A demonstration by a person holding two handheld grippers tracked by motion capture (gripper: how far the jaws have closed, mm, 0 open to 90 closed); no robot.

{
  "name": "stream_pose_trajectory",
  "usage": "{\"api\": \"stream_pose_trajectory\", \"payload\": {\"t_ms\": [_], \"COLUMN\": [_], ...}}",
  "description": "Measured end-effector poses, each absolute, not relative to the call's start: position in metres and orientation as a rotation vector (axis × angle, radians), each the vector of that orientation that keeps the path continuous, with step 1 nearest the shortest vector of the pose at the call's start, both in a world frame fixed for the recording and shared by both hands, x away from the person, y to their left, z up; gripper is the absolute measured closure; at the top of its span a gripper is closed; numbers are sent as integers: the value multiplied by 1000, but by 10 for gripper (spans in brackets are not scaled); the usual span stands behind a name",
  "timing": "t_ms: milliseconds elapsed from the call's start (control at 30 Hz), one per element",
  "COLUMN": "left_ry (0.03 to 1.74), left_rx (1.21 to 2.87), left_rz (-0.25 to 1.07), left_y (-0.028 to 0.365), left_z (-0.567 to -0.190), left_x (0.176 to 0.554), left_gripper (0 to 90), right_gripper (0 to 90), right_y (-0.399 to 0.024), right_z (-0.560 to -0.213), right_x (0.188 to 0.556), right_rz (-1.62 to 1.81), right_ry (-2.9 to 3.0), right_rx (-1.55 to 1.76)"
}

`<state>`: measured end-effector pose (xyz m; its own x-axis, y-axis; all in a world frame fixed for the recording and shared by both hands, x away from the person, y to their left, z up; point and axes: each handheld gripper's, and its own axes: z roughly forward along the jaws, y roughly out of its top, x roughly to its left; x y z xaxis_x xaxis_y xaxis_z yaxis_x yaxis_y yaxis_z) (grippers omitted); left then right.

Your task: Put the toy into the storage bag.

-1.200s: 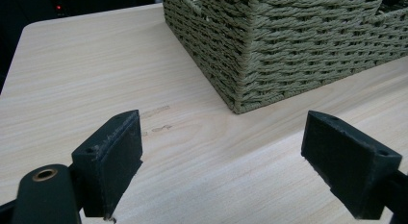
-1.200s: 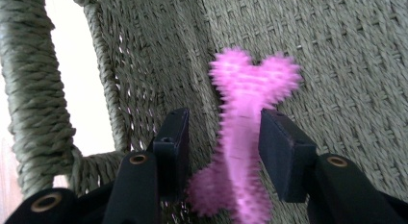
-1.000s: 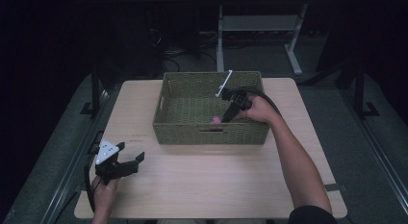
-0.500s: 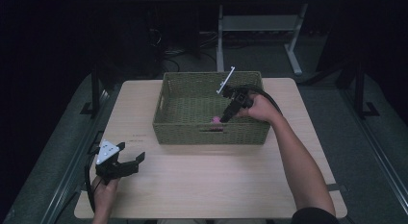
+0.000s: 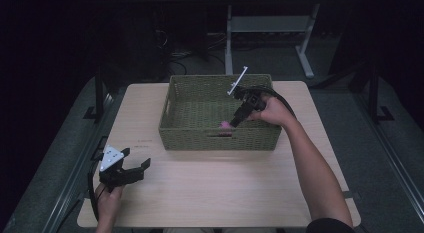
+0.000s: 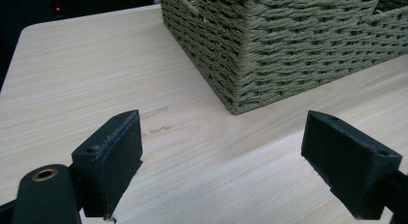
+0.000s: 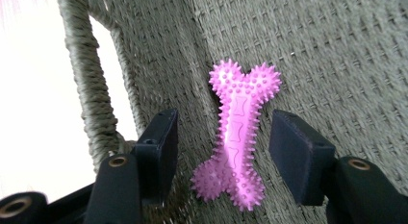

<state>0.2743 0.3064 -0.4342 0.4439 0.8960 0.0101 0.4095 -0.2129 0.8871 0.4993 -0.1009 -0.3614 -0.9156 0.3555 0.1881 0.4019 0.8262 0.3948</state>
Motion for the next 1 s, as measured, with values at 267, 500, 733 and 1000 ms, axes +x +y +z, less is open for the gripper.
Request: {"api": "stream_pose_trajectory", "payload": {"t_ms": [267,500,733,1000], "left_ry": [1110,1109,1108,1109], "left_rx": [1817,1818,1817,1819], "left_rz": [690,686,688,690], "left_y": [306,304,304,304], "left_z": [-435,-435,-435,-435], "left_x": [275,275,275,275], "left_gripper": [139,138,138,139], "right_gripper": [396,381,374,364], "right_y": [-108,-115,-119,-123], "right_z": [-352,-342,-335,-324], "right_x": [496,491,487,476], "right_rz": [-690,-724,-745,-769], "right_ry": [-2902,-2901,-2905,-2918], "right_rx": [-620,-634,-641,-623]}}
